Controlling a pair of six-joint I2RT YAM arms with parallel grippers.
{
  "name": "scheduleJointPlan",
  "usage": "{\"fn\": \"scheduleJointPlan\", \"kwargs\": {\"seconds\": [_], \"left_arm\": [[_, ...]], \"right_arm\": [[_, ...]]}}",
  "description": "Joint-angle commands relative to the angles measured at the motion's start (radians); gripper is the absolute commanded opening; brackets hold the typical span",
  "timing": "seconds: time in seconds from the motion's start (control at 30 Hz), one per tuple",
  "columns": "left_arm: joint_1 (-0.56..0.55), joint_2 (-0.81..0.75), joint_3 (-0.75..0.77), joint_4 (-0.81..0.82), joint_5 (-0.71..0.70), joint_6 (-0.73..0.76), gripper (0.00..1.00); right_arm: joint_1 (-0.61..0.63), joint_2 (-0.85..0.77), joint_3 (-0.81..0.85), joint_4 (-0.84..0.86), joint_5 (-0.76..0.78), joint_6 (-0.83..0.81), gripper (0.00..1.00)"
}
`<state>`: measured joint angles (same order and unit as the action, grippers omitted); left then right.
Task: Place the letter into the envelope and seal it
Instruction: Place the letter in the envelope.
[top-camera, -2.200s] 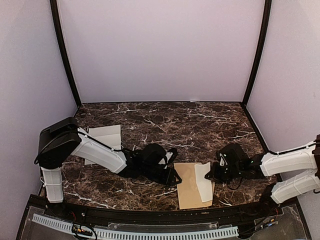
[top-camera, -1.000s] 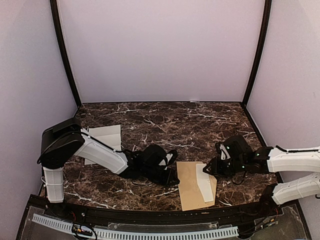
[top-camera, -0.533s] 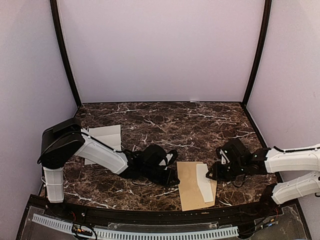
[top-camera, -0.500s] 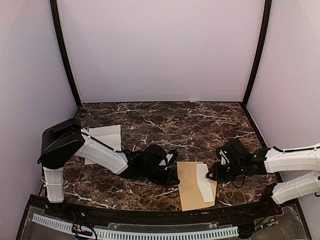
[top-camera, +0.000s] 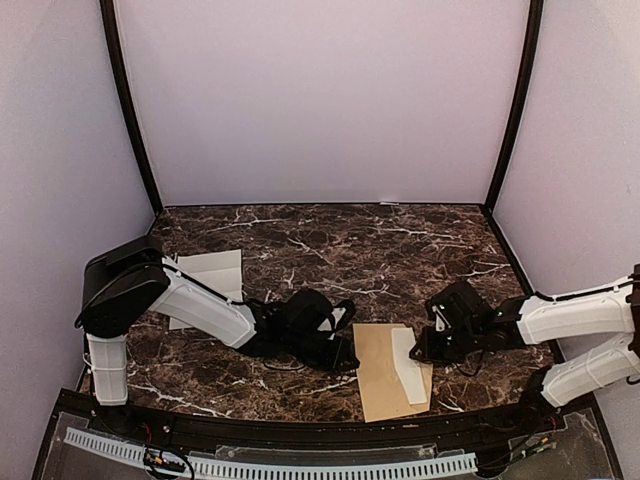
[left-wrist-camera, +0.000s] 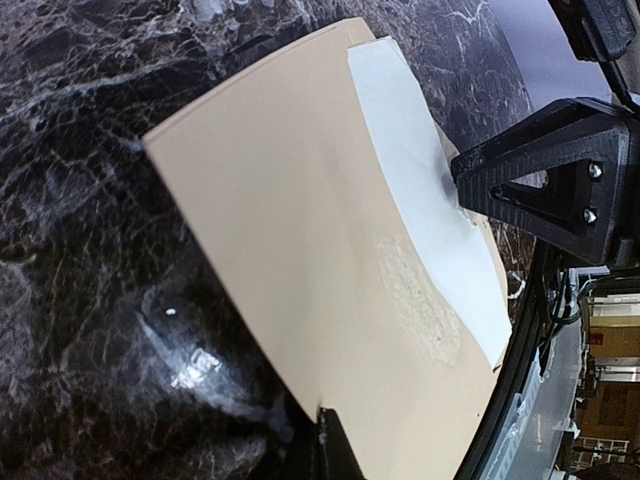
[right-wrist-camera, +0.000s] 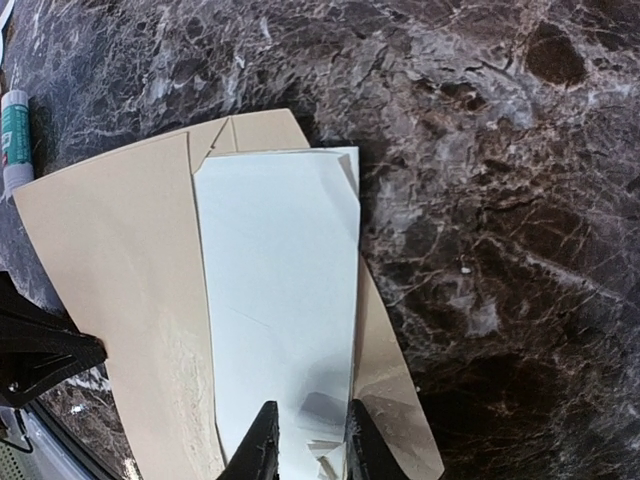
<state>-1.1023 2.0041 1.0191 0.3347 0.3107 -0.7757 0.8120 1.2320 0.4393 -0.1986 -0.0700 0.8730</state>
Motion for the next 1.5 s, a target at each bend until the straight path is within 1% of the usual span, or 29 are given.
{"fn": "scheduleJointPlan", "kwargs": {"seconds": [0.0,0.33,0.4,0.43,0.5,0.57,0.6,0.63,0.67,0.73,0.8,1.1,1.43,1.47], "left_arm": [[-0.005,0.020,0.004,-0.029,0.009,0.001,0.00],[-0.005,0.031,0.025,-0.028,0.011,-0.001,0.00],[-0.006,0.033,0.027,-0.028,0.011,-0.001,0.00],[-0.006,0.033,0.029,-0.028,0.009,-0.002,0.00],[-0.005,0.033,0.029,-0.030,0.006,-0.005,0.00],[-0.005,0.033,0.028,-0.032,0.006,-0.004,0.03],[-0.005,0.032,0.028,-0.032,0.005,-0.006,0.09],[-0.005,0.033,0.027,-0.030,0.008,-0.008,0.12],[-0.005,0.033,0.028,-0.030,0.009,-0.010,0.16],[-0.005,0.032,0.029,-0.029,0.013,-0.013,0.21],[-0.005,0.032,0.029,-0.029,0.014,-0.014,0.24],[-0.006,0.032,0.030,-0.030,0.022,-0.019,0.31],[-0.005,0.033,0.029,-0.023,0.034,-0.021,0.33],[-0.005,0.033,0.027,-0.021,0.035,-0.021,0.31]], "right_arm": [[0.040,0.044,0.019,0.052,-0.036,0.013,0.20],[0.101,0.102,0.056,0.069,-0.040,0.039,0.18],[0.115,0.099,0.071,0.039,-0.007,0.051,0.17],[0.121,0.089,0.077,0.025,0.008,0.056,0.18],[0.122,0.060,0.082,-0.012,0.038,0.067,0.23],[0.121,0.028,0.084,-0.060,0.065,0.077,0.29],[0.122,0.012,0.085,-0.084,0.089,0.080,0.31],[0.122,-0.002,0.084,-0.108,0.107,0.083,0.33],[0.121,-0.016,0.083,-0.129,0.120,0.087,0.34],[0.119,-0.040,0.077,-0.166,0.138,0.097,0.35],[0.119,-0.061,0.064,-0.187,0.142,0.111,0.35],[0.118,-0.170,0.010,-0.257,0.160,0.172,0.37],[0.117,-0.177,-0.037,-0.173,0.132,0.179,0.36],[0.117,-0.170,-0.038,-0.173,0.133,0.179,0.36]]}}
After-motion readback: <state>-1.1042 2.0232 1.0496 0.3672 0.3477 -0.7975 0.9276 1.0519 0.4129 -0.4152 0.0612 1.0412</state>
